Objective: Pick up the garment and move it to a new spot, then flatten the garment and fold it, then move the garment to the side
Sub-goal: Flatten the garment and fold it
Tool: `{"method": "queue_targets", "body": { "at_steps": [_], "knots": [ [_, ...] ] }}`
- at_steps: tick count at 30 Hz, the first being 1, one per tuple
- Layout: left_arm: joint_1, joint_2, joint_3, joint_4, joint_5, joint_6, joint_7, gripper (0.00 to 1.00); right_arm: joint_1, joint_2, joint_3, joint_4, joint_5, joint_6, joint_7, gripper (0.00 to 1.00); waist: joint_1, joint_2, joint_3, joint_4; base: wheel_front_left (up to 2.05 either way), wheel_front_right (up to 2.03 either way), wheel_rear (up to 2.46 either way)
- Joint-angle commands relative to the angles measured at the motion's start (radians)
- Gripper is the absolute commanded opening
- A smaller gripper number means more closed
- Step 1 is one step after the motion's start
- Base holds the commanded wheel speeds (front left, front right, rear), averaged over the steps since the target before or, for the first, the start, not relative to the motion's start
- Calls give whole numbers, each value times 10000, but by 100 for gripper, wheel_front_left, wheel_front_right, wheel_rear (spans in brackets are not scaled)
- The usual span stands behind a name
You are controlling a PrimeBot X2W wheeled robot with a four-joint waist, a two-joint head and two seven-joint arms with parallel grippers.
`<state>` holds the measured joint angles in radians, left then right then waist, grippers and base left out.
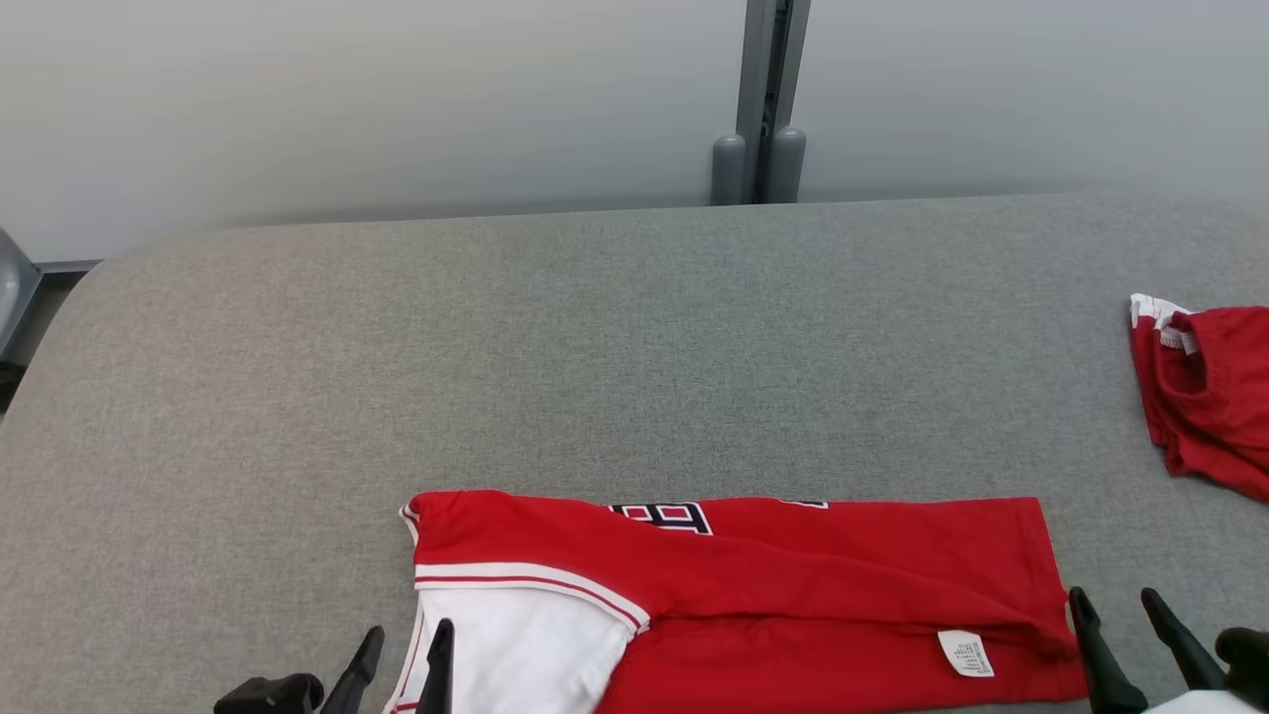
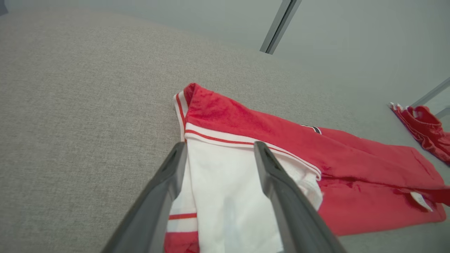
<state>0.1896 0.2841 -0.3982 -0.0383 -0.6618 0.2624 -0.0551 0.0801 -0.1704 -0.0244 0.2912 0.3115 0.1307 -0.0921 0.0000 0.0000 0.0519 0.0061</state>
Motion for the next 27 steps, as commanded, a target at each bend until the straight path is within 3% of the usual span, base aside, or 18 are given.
{"method": "queue_targets", "body": {
  "at_steps": [1,7,14,27],
  "knots": [
    [-131,24,71,-187,37,48,-127,100,178,56,-288,-200,-109,2,55,100,0,0,-43,-11,0,0,0],
    [-385,37,12,-354,192,108,-171,100,183,262,-710,-382,-356,2,188,100,0,0,-145,17,0,0,0],
    [-637,-52,-166,-163,373,94,-259,100,-257,297,-325,35,-408,2,640,100,0,0,-172,126,0,0,0],
    [-1152,-320,-320,393,448,28,-550,100,-1635,140,-69,2808,-752,1,1164,100,0,0,-81,565,0,0,0]
  ]
}}
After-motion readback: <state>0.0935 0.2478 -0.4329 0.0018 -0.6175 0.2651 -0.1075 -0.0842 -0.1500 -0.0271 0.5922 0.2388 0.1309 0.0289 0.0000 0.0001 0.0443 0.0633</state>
